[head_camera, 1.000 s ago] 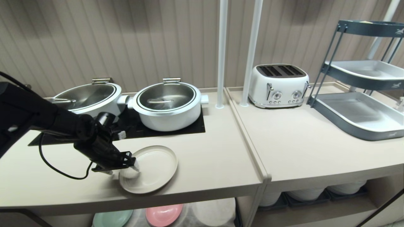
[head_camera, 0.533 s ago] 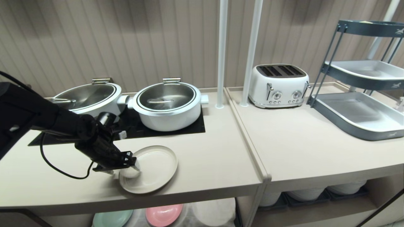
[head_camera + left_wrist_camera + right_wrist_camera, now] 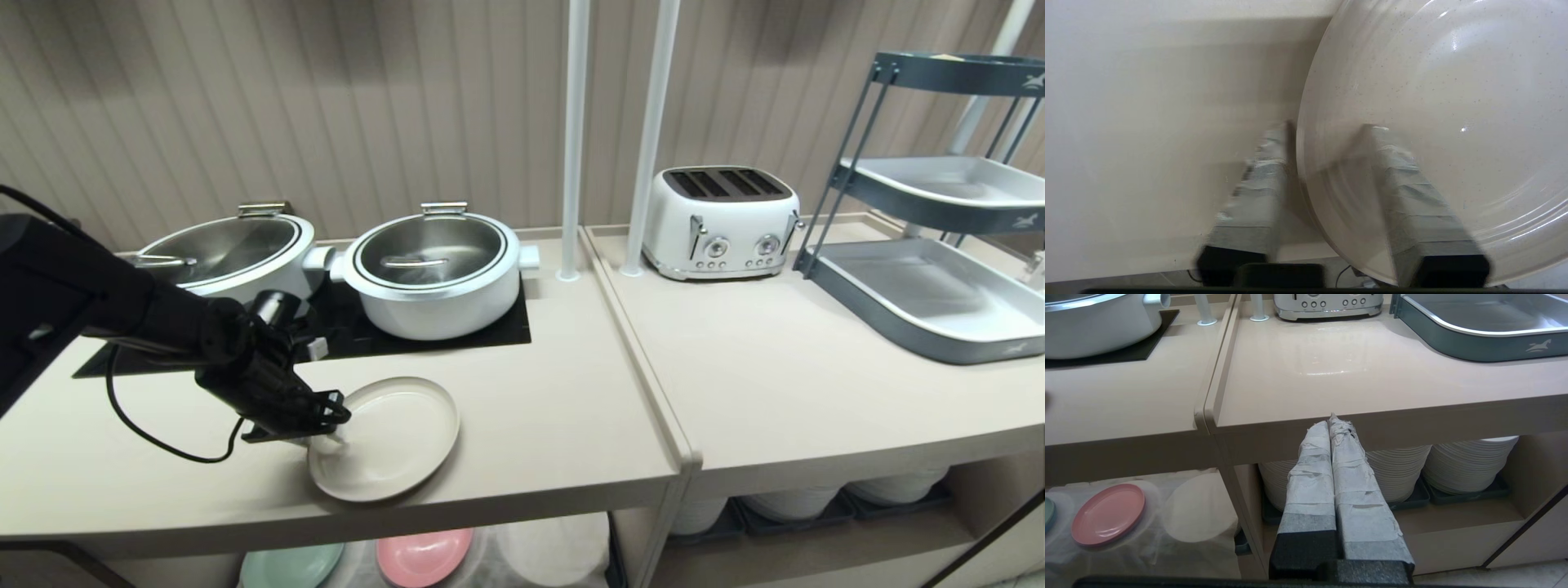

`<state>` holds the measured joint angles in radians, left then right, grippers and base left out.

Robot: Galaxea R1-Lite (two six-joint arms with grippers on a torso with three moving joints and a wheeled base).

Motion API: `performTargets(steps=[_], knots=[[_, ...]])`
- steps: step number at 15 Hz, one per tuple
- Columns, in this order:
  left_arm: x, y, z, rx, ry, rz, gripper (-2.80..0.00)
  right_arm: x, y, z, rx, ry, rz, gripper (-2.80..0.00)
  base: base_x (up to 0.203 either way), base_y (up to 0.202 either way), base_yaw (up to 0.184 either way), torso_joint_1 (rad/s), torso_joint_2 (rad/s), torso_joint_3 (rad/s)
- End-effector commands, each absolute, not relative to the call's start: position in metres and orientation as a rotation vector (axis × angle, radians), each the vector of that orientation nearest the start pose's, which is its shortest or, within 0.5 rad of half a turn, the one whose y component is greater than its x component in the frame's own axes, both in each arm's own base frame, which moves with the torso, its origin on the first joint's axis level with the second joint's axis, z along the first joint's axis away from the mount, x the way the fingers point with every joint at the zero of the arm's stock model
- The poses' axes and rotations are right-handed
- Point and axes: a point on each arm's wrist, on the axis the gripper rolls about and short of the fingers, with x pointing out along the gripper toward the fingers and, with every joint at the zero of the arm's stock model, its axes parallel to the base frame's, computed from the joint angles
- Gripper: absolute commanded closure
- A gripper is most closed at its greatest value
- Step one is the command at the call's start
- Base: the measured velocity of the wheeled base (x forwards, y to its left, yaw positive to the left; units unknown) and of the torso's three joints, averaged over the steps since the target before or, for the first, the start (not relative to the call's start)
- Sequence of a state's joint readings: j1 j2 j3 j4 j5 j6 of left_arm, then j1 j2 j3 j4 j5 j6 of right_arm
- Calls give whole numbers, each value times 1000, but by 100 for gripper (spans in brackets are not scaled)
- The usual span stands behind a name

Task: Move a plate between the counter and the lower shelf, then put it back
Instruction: Pick up the plate

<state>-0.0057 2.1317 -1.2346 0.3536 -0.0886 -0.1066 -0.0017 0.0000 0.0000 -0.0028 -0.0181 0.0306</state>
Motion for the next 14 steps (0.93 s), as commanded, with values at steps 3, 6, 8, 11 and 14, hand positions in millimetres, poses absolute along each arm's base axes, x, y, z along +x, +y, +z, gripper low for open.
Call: performTargets(steps=[3,6,8,11,14], knots=[[360,-4,65,-147,1262,-13,0,-23,0,76,31,-3,-20,0,0,0,0,0,0,0],[360,-5,64,-145,1264,-15,0,-23,0,76,31,-3,-20,0,0,0,0,0,0,0],[360,-4,65,-150,1265,-13,0,-23,0,76,31,-3,-20,0,0,0,0,0,0,0],[359,-3,68,-177,1258,-5,0,-23,0,76,31,-3,-20,0,0,0,0,0,0,0],[354,-4,75,-215,1248,17,0,-23,0,76,31,-3,-20,0,0,0,0,0,0,0]])
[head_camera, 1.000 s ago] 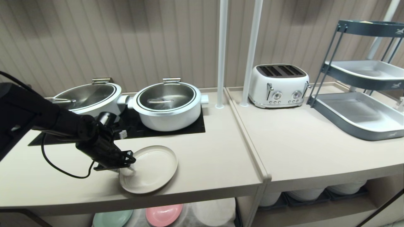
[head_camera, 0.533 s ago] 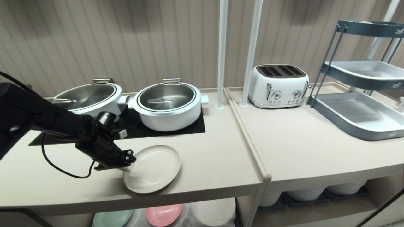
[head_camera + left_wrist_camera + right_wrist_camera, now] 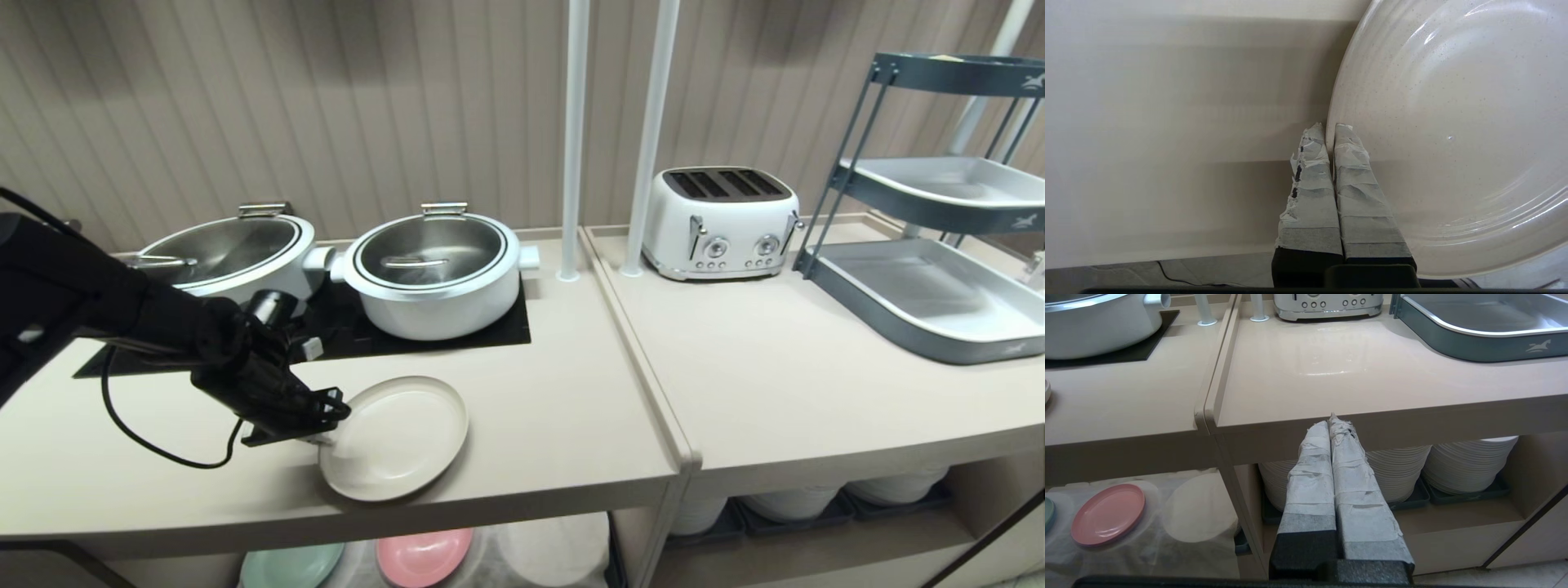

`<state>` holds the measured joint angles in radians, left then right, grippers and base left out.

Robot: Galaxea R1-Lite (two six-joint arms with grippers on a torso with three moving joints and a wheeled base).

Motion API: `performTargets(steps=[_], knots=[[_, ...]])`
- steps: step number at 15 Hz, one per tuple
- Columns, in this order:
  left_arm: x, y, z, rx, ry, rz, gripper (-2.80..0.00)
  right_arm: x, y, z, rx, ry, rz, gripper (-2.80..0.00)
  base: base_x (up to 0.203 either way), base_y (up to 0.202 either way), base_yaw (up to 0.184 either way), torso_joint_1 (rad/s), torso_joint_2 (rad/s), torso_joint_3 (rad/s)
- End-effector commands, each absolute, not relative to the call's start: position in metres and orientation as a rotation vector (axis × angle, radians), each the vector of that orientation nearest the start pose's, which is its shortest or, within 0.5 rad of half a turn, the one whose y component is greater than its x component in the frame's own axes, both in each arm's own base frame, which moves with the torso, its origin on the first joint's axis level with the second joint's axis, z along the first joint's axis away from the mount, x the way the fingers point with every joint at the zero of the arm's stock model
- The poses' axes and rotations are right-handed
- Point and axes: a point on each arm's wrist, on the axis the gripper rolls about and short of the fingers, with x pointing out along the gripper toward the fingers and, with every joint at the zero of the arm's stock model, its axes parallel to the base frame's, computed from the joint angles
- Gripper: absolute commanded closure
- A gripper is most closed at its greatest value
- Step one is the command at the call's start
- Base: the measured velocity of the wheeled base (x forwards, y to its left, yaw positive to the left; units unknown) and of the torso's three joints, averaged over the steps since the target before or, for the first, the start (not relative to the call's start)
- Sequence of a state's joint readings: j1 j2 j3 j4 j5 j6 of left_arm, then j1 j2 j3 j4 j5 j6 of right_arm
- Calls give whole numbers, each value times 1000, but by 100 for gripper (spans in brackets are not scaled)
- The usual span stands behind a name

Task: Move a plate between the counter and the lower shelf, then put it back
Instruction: Pick up the plate

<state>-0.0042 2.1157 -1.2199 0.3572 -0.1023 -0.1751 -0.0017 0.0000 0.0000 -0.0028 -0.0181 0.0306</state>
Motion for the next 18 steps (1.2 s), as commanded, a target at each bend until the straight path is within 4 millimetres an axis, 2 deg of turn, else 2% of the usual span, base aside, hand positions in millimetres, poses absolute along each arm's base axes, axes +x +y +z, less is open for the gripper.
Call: performTargets(steps=[1,7,18], knots=[[350,-3,77,-216,1245,18,0,-23,0,76,31,-3,-20,0,0,0,0,0,0,0],[312,-3,94,-250,1255,-14,0,-23,0,76,31,-3,-20,0,0,0,0,0,0,0],[247,25,110,-393,1243,1,0,-23,0,76,31,-3,-20,0,0,0,0,0,0,0]])
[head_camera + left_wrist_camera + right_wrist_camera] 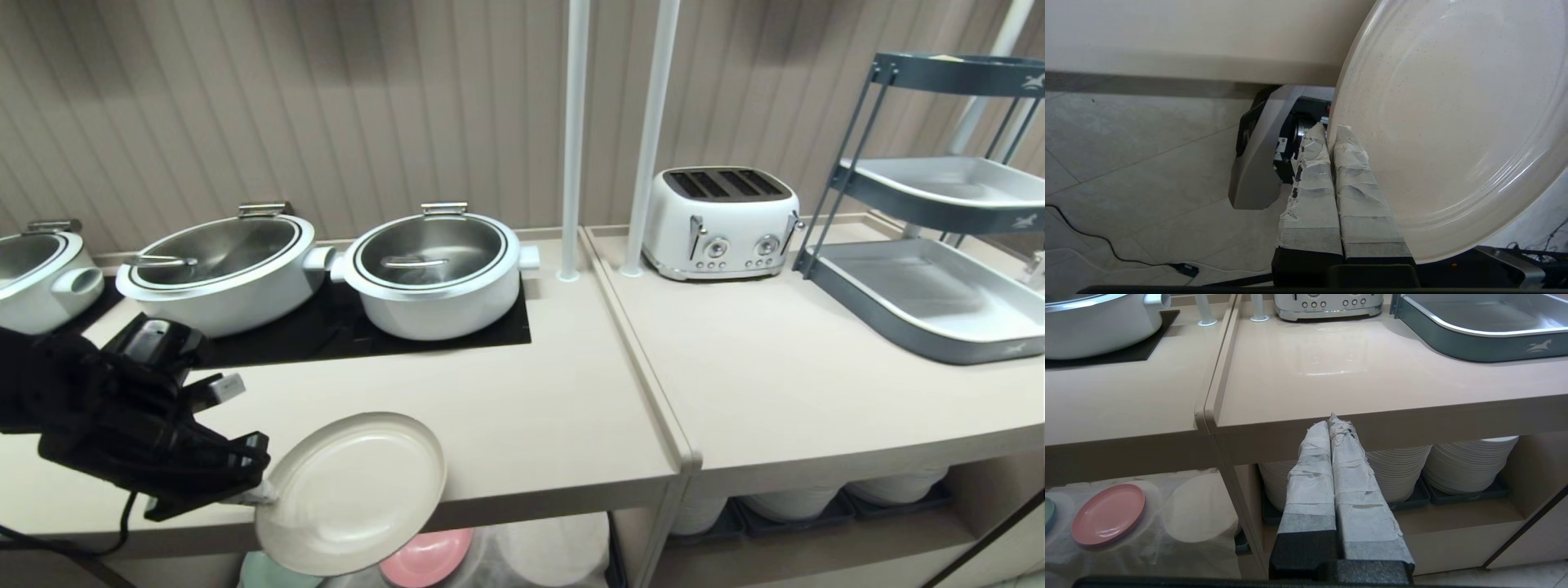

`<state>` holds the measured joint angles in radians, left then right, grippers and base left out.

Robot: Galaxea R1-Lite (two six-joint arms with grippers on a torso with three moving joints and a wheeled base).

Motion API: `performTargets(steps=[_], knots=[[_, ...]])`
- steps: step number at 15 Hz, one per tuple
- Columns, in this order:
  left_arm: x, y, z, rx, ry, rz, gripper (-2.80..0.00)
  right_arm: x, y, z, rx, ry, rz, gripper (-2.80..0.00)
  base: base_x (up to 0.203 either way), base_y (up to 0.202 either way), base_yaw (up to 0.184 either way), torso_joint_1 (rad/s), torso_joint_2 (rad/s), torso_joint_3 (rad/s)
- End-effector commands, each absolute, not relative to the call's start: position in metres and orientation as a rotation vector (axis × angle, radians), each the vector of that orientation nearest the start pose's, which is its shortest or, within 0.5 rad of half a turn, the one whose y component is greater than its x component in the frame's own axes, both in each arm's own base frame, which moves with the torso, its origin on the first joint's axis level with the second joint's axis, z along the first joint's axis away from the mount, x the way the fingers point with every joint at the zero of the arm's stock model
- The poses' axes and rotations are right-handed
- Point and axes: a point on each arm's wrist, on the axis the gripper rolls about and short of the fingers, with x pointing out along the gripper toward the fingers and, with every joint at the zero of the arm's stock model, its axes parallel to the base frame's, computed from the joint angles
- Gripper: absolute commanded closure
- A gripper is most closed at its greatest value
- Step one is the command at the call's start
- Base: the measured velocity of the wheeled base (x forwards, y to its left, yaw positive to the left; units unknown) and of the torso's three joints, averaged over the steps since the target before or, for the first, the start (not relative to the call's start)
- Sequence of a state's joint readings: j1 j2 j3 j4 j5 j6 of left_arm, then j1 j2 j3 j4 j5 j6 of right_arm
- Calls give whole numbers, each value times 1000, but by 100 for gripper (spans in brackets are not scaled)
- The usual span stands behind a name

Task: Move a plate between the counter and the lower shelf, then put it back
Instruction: Pick up the plate, then put the plate in the cupboard

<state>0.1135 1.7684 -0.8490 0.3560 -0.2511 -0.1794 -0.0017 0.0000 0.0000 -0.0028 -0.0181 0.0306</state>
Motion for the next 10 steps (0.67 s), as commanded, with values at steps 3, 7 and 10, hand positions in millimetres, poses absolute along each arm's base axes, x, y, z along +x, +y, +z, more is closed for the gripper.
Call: performTargets(steps=[3,7,10], knots=[[228,27,118,-401,1214,8,0,-23,0,76,31,-3,-20,0,0,0,0,0,0,0],[199,23,127,-394,1177,3,0,-23,0,76,31,-3,-20,0,0,0,0,0,0,0],[180,20,131,-388,1151,-2,0,-23,0,76,31,-3,-20,0,0,0,0,0,0,0]])
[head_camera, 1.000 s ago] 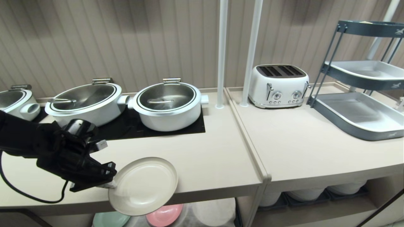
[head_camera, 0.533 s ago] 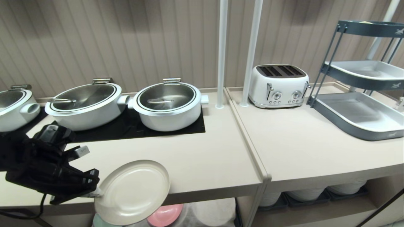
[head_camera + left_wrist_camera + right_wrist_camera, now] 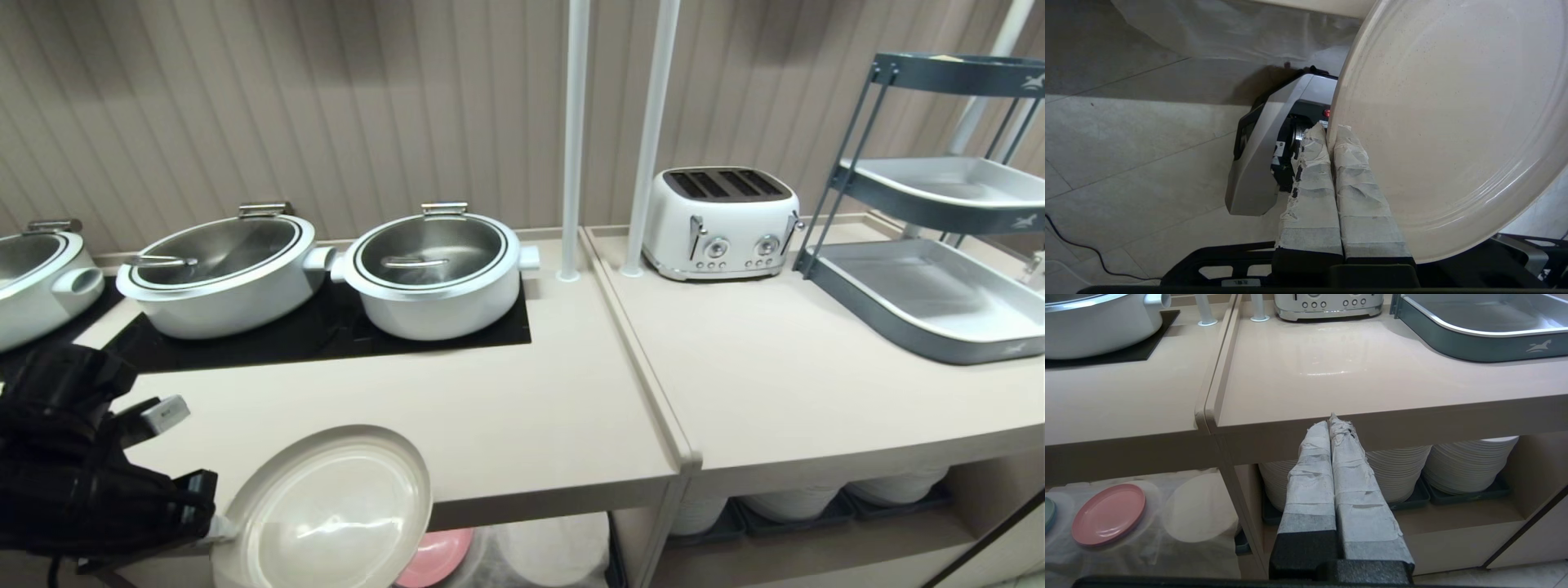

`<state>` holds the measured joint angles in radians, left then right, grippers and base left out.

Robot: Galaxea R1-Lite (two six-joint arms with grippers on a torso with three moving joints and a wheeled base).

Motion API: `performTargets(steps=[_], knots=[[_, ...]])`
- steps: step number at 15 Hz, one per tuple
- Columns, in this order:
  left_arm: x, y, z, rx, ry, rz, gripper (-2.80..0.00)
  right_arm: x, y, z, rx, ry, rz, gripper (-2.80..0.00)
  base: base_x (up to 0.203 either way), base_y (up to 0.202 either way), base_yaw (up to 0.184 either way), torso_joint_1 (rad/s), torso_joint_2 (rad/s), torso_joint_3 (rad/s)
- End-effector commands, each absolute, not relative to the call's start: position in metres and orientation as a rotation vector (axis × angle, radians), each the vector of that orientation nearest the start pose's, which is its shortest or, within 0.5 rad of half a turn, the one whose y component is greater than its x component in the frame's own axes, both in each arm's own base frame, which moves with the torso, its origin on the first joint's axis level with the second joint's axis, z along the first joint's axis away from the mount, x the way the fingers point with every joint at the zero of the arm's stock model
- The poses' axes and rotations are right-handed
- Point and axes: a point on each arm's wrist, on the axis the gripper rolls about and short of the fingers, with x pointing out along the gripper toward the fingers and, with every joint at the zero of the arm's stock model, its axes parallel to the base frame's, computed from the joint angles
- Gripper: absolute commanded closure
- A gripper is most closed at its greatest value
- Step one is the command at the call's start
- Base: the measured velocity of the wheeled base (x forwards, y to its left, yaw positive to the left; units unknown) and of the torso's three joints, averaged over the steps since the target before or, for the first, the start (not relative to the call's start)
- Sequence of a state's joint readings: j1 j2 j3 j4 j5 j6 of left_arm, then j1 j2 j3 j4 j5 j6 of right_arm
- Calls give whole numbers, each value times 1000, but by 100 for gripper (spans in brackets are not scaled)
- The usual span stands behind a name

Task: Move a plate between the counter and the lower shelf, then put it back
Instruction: Put the plate in the cupboard

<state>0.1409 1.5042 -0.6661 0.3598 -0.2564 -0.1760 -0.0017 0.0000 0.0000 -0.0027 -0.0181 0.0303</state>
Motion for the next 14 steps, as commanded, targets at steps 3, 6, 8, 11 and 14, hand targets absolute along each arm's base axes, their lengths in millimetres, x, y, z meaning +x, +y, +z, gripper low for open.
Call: performTargets(steps=[3,6,8,11,14], knots=[[161,17,130,-383,1143,-4,0,-23,0,76,31,-3,-20,0,0,0,0,0,0,0],[146,15,130,-383,1148,-5,0,-23,0,76,31,-3,-20,0,0,0,0,0,0,0],[140,14,132,-384,1156,-7,0,-23,0,76,31,-3,-20,0,0,0,0,0,0,0],[134,12,134,-383,1160,-8,0,-23,0,76,31,-3,-20,0,0,0,0,0,0,0],[126,11,134,-380,1164,-11,0,-23,0,76,31,-3,-20,0,0,0,0,0,0,0]])
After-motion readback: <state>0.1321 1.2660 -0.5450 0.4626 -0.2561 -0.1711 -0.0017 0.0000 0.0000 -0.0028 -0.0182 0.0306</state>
